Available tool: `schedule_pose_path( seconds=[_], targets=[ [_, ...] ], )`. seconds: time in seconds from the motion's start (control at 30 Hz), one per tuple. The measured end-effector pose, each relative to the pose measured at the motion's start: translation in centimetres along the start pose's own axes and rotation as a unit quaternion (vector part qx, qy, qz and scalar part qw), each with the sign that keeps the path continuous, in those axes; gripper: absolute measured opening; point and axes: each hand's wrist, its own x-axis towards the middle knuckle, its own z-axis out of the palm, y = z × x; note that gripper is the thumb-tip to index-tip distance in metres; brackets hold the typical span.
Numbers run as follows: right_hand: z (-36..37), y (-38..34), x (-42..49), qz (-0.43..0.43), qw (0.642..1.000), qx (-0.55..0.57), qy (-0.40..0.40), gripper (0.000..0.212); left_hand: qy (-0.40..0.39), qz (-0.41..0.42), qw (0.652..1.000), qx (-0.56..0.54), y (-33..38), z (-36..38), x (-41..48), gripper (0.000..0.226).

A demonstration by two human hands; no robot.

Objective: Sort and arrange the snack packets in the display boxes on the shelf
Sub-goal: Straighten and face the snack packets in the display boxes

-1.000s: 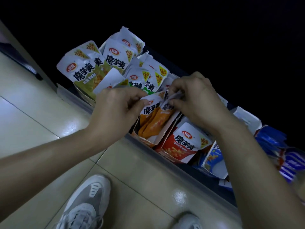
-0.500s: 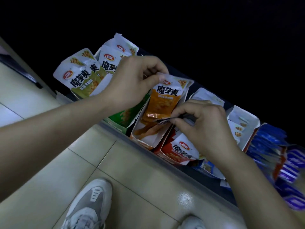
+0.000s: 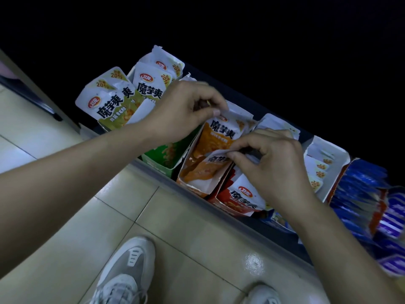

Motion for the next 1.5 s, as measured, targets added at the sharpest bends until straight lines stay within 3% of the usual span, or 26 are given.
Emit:
schedule_pose_path(
  seconds=[0.1, 0.17, 0.27, 0.33, 0.4, 0.5, 0.57, 0.67, 0.8, 0.87, 1.0, 1.13, 1.2, 1.3, 1.37, 1.5],
  targets=[
    [0.2, -0.1, 0.2, 0.008, 1.0, -0.005, 0.002, 0.007, -0.041, -0.032, 0.998, 0.034, -0.3, 0.3, -0.6, 0.029],
    [0.2, -0.1, 0.3, 0.012, 1.0, -0.007, 0.001, 0.01, 0.001, -0.057, 0.998, 0.0, 0.0, 0.2, -1.3, 0.037],
    [0.2, 0.0, 0.4, 0.013, 1.0, -0.013, 0.002, 0.009, 0.054, -0.082, 0.991, -0.092, 1.3, -0.5, -3.0, 0.027],
    [0.3, 0.0, 0.6, 0.014, 1.0, -0.016, 0.003, 0.01, -0.002, -0.099, 0.987, -0.126, 2.2, -0.7, -4.5, 0.031],
    [0.4, -0.1, 0.9, 0.013, 1.0, -0.017, -0.005, 0.013, -0.051, -0.08, 0.992, -0.08, 2.5, -0.4, -5.5, 0.043],
    [0.0, 0.0, 1.1, 0.02, 0.999, 0.03, -0.028, 0.019, -0.031, -0.03, 0.998, -0.04, 2.2, 0.7, -6.0, 0.031],
    [-0.6, 0.6, 1.6, 0.034, 0.998, 0.058, -0.002, 0.023, -0.01, -0.023, 0.999, -0.036, 2.0, 1.1, -6.1, 0.025],
    [-1.2, 1.7, 2.9, 0.046, 0.998, -0.023, 0.036, 0.027, 0.002, -0.021, 0.999, -0.026, 1.9, 1.2, -6.4, 0.021],
    [-0.5, 2.1, 4.4, 0.066, 0.986, -0.139, -0.059, 0.038, 0.023, -0.022, 0.999, -0.025, 2.0, 1.0, -6.3, 0.013],
    [-0.1, 1.7, 4.8, 0.076, 0.982, -0.149, -0.088, 0.031, 0.05, -0.019, 0.998, -0.012, 2.0, 1.1, -6.1, 0.009],
    [0.3, 2.0, 4.5, 0.071, 0.989, -0.117, -0.058, 0.014, 0.095, 0.009, 0.995, 0.018, 2.4, 1.6, -5.6, 0.01],
    [-0.1, 2.4, 4.2, 0.067, 0.993, -0.084, -0.049, 0.011, 0.092, 0.06, 0.991, 0.076, 1.4, 1.9, -4.4, 0.008],
    [-0.5, 2.5, 4.2, 0.061, 0.994, -0.066, -0.067, 0.012, 0.077, 0.065, 0.985, 0.138, 0.6, 2.2, -4.0, 0.022],
    [-1.2, 2.6, 4.2, 0.06, 0.993, -0.025, -0.101, 0.017, 0.059, 0.03, 0.981, 0.185, 0.1, 2.3, -4.3, 0.06],
    [-1.5, 2.3, 3.9, 0.053, 0.991, -0.022, -0.122, 0.019, 0.044, 0.047, 0.977, 0.201, 0.1, 2.2, -4.5, 0.07],
    [-1.7, 1.9, 3.0, 0.055, 0.984, -0.038, -0.167, 0.023, 0.052, 0.117, 0.971, 0.201, 0.1, 1.8, -4.9, 0.037]
  ],
)
